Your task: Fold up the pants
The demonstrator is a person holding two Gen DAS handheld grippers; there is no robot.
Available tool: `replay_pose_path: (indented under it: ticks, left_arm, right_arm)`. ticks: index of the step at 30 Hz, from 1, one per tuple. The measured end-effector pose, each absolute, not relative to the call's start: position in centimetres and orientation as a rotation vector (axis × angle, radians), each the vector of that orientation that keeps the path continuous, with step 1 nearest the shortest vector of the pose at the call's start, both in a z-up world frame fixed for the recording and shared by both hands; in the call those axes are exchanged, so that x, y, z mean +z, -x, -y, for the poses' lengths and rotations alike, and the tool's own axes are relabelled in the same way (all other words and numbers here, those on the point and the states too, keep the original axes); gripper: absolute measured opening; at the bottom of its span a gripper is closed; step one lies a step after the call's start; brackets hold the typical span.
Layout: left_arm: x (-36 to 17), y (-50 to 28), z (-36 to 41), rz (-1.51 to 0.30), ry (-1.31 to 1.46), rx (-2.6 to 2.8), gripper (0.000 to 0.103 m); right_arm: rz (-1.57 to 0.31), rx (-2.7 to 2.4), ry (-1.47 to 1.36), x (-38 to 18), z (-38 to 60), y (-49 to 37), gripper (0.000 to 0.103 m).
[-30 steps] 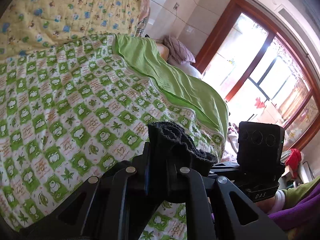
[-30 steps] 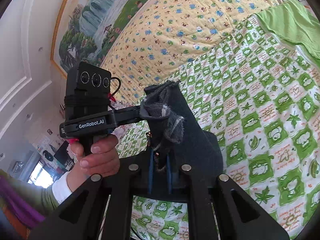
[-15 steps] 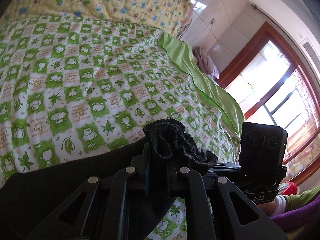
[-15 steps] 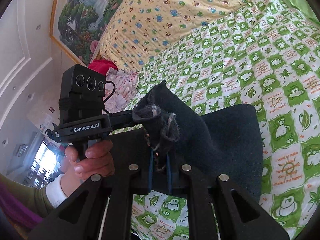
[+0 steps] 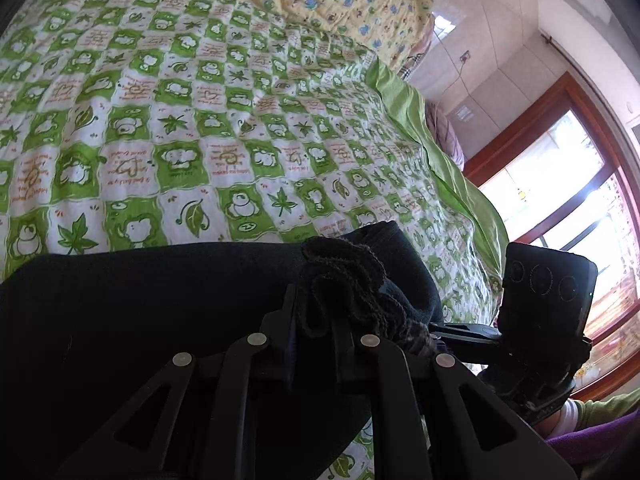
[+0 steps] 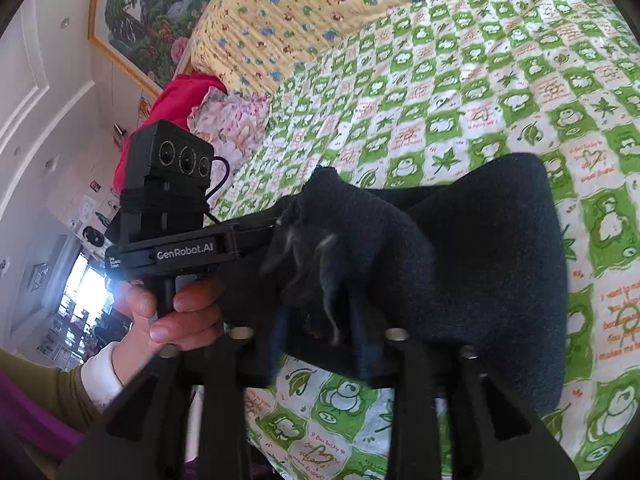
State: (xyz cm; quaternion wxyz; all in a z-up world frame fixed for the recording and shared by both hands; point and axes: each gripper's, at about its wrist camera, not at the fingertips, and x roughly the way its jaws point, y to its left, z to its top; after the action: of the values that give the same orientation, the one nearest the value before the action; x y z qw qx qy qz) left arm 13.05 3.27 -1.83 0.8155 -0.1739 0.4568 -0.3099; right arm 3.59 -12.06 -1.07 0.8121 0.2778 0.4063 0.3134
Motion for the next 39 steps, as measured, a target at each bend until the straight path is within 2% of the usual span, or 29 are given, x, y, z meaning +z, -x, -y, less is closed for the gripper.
replay_pose_path:
  ticks: [2,15,39]
  left_arm:
    - [-2.1,-12.8,-3.8,-0.978,0.38,-0.642,0.012]
    - [-0.8,-8.8,-10.8,-0.91,0.514,-0.461,0.036]
    - [0.8,1.2,-20.4,-0.811,0.672,-0.097,0.04]
  right_arm:
    - [-0.87,0.685,-0.562,-0.9,11.2,-3.4,0.052]
    - [-0.856,0.781,-0.474,1.7,8.3,-3.1,0.053]
    - [-0.845,0.915,-0.427,4.2,2.7,-6.6,0.053]
